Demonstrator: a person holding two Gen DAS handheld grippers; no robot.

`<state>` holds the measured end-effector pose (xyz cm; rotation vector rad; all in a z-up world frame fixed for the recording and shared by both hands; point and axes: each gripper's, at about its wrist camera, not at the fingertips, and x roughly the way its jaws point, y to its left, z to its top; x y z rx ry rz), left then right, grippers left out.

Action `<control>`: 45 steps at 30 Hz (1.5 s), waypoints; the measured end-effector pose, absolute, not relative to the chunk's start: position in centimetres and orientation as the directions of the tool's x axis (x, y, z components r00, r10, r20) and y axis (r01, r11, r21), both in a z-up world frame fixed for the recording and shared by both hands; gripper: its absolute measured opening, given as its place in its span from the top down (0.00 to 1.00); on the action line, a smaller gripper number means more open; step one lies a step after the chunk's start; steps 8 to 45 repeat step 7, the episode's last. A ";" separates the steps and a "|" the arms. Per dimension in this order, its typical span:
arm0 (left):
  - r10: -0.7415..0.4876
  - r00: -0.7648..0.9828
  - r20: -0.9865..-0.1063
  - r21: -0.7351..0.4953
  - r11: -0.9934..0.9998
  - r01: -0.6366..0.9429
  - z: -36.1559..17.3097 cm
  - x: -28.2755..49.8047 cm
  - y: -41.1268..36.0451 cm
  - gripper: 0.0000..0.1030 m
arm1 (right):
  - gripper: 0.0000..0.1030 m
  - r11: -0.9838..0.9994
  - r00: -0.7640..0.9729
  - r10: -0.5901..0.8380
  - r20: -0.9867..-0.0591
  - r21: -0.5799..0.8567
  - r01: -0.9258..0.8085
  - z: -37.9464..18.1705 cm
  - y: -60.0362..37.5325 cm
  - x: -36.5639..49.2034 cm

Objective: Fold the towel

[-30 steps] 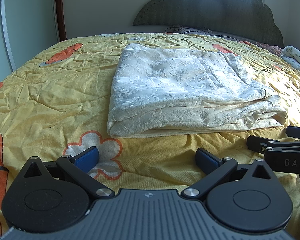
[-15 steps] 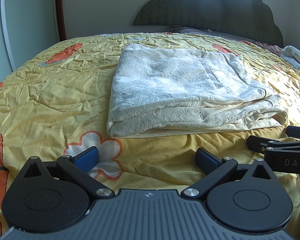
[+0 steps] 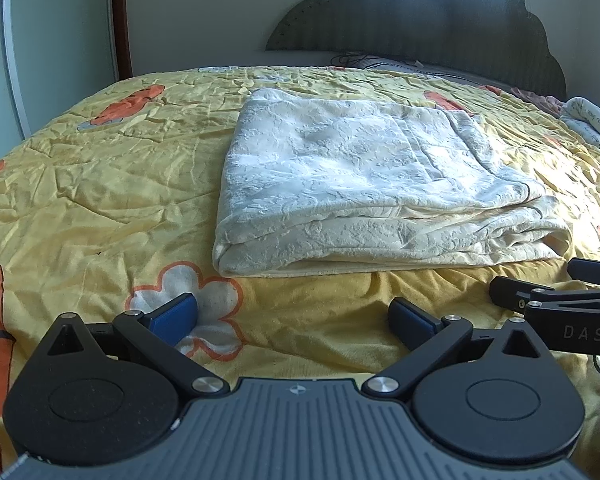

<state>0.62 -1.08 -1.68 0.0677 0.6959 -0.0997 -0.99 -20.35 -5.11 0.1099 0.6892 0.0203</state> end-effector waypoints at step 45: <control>-0.041 0.761 -0.647 0.048 0.994 0.094 -1.7 0.7 -0.9 0.00 | 0.00 0.994 0.772 0.055 -0.633 0.108 0.018 -5.1 -20.3 -1.0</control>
